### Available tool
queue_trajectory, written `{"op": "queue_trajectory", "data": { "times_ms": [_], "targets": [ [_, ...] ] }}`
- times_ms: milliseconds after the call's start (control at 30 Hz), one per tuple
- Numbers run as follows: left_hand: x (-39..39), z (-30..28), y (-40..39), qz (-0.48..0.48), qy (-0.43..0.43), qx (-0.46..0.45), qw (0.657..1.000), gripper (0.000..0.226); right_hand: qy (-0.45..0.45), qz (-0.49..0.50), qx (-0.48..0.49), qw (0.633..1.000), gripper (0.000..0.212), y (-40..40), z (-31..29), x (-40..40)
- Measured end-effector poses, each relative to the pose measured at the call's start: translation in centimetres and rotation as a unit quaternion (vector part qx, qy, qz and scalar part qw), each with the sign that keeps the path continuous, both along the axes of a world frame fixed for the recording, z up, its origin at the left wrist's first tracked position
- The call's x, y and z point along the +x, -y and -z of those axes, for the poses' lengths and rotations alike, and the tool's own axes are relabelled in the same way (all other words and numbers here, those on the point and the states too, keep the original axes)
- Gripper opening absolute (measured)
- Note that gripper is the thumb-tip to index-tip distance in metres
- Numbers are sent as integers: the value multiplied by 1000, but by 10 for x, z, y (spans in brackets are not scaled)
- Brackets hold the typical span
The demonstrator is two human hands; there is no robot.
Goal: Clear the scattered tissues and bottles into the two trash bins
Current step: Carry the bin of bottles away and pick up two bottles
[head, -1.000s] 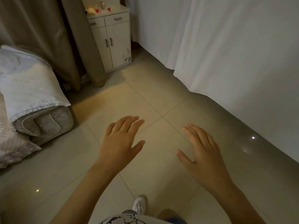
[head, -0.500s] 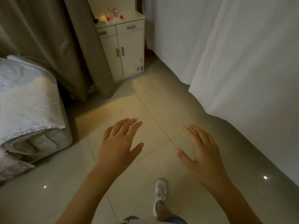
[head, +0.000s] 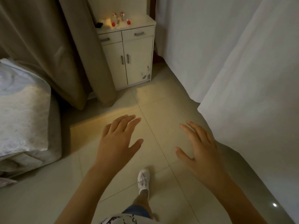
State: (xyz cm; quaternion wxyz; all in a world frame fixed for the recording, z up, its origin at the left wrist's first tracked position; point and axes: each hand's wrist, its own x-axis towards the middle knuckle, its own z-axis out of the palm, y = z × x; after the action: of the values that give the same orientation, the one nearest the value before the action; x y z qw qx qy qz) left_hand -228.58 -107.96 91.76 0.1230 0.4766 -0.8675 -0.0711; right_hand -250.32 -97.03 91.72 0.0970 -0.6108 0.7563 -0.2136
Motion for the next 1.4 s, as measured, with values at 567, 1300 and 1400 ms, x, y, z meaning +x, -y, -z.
{"op": "queue_trajectory", "data": {
  "times_ms": [567,1300,1400],
  "targets": [
    [-167,8,308,7,-5,3,1000,63,13,6,20,1000,70,301,-6,-165],
    [-326,13,626,-159,3,55,986,72,-30,-205,45,977,68,730,9,-341],
    [-314,21,667,-188,-1,62,980,76,-25,-238,58,969,65,785,15,-332]
  ]
}}
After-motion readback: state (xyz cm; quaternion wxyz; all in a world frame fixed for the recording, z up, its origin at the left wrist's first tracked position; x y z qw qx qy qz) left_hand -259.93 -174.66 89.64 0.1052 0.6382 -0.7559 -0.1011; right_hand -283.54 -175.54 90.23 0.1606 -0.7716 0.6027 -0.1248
